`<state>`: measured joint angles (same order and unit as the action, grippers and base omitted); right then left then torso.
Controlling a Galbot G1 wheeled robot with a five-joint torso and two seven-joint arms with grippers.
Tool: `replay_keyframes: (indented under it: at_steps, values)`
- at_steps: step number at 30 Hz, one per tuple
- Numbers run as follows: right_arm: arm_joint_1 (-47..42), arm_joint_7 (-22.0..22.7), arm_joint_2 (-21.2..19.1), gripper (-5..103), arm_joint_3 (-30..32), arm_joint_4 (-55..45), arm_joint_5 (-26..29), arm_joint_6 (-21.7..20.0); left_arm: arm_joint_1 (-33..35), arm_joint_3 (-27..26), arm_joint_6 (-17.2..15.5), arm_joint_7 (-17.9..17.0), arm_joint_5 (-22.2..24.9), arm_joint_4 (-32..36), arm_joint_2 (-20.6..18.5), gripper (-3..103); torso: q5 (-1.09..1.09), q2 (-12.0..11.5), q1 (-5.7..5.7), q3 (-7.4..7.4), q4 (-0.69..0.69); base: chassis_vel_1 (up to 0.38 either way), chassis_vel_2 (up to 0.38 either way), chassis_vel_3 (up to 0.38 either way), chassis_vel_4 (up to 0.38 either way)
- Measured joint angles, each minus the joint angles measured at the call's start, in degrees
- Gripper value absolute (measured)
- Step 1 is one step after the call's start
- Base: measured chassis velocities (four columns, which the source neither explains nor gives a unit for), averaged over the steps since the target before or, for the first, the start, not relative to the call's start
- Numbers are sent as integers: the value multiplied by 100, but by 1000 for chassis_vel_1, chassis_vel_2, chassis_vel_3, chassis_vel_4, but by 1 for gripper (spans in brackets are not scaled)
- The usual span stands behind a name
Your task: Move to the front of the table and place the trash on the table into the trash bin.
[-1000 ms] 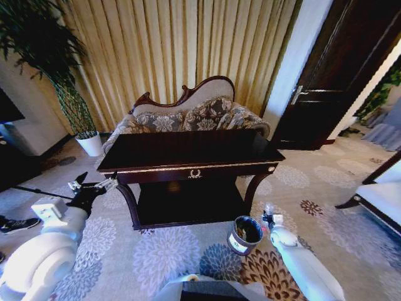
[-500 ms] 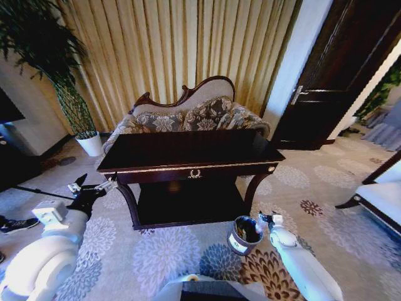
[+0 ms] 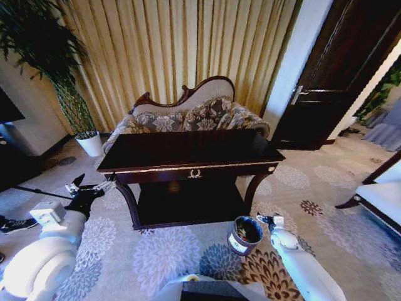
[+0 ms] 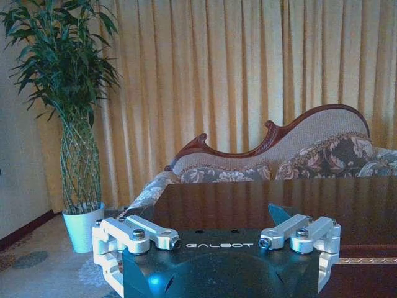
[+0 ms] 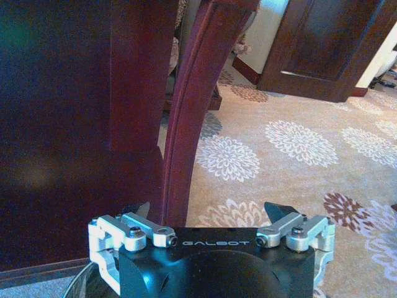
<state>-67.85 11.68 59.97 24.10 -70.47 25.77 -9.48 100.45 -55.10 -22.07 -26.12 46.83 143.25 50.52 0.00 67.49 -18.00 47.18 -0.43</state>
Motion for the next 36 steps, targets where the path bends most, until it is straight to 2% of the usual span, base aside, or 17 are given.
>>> replay_keyframes:
  at_steps: [4, 7, 8, 11, 13, 17, 18, 20, 25, 36]
  values:
    - [-105, 26, -87, 100, 12, -264, 379, -125, -7, -3, 0, -1, 10, 0, -30, 100, 0, 0, 0, 0, 0, 0, 0, 0, 0]
    - [-381, 28, -271, 100, 148, -1072, 980, -225, -30, -4, 0, 1, 27, 0, -40, 100, -1, 0, 0, 0, -1, 0, 0, 0, 0]
    - [-381, 28, -271, 100, 148, -1072, 980, -225, -30, -4, 0, 1, 27, 0, -40, 100, -1, 0, 0, 0, -1, 0, 0, 0, 0]
    - [-768, 48, -433, 100, 479, -2376, 1458, -308, -34, 0, 2, -5, 37, 0, -8, 100, -2, 0, 0, 0, 2, 0, 0, 0, 0]
    - [-885, 50, -464, 100, 592, -2701, 1475, -312, -27, 0, 5, -7, 43, -1, 10, 100, -3, 0, 0, 0, 2, 0, 0, 0, 0]
    - [-1265, 51, -510, 100, 1002, -4045, 1461, -318, 28, -7, 68, -8, 49, -1, 37, 100, -2, 0, 0, 0, 0, 0, 0, 0, 0]
    - [-1265, 51, -510, 100, 1002, -4045, 1461, -318, 28, -7, 68, -8, 49, -1, 37, 100, -2, 0, 0, 0, 0, 0, 0, 0, 0]
    - [-1435, 51, -538, 100, 1177, -4853, 1397, -359, 41, -17, 133, 6, 70, -1, 33, 100, -2, 0, 0, -1, 0, 0, 0, 0, 0]
    - [-1544, 110, -636, 100, 1230, -5653, 1368, -426, 53, -140, 219, 104, 257, -1, 13, 100, -1, 0, 0, 0, 0, 0, 0, 0, 0]
    - [-1595, 228, -678, 100, 1288, -6118, 1433, -526, 49, -301, 383, 268, 571, -1, -5, 100, 0, 0, 0, 0, 0, 0, 0, 0, 0]
